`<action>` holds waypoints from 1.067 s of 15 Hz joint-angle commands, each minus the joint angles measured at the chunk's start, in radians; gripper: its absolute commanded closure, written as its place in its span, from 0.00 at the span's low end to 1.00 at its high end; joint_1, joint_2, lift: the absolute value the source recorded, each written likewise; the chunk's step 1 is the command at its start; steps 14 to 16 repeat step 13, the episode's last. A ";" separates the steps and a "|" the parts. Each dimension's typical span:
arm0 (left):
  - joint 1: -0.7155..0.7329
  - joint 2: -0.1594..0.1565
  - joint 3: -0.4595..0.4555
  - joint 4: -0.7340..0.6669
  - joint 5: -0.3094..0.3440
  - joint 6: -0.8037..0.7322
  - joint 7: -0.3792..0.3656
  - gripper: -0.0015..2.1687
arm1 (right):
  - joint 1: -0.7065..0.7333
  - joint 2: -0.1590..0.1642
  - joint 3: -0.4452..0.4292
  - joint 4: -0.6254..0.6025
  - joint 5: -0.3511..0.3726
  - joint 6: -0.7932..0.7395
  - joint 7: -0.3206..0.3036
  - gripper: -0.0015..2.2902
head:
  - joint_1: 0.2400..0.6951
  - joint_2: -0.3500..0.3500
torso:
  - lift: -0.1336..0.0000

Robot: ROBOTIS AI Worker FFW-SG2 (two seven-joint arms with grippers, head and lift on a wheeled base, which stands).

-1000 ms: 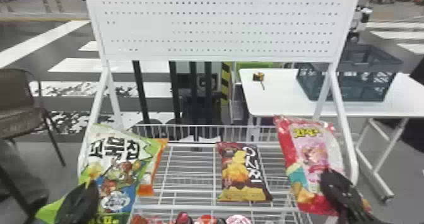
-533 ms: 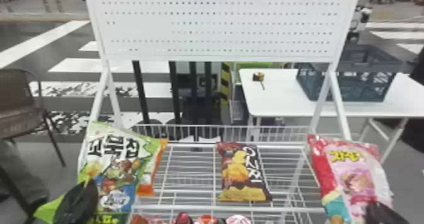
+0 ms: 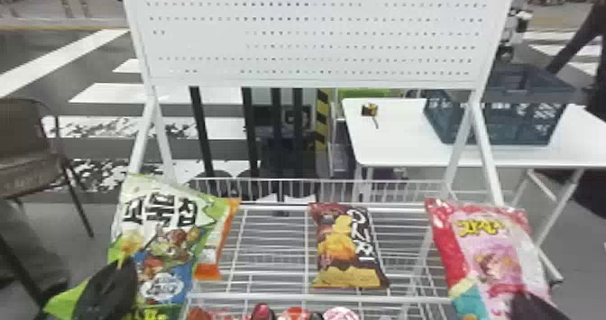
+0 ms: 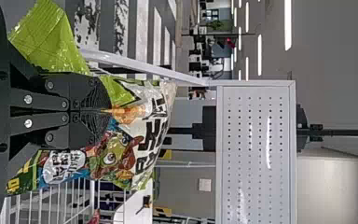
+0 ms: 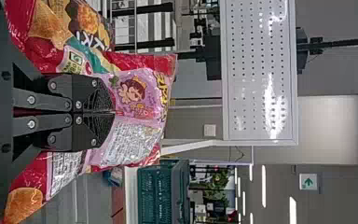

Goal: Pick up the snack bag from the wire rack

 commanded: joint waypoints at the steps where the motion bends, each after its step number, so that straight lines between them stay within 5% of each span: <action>1: 0.001 0.000 -0.001 0.000 0.000 -0.003 0.000 0.77 | 0.006 0.001 0.000 -0.002 0.000 0.003 0.000 0.98 | 0.57 0.50 | 1.00; 16: 0.013 -0.002 -0.004 -0.014 -0.012 -0.003 -0.003 0.77 | 0.024 0.001 -0.001 -0.020 0.008 0.019 0.017 0.98 | 0.57 0.50 | 1.00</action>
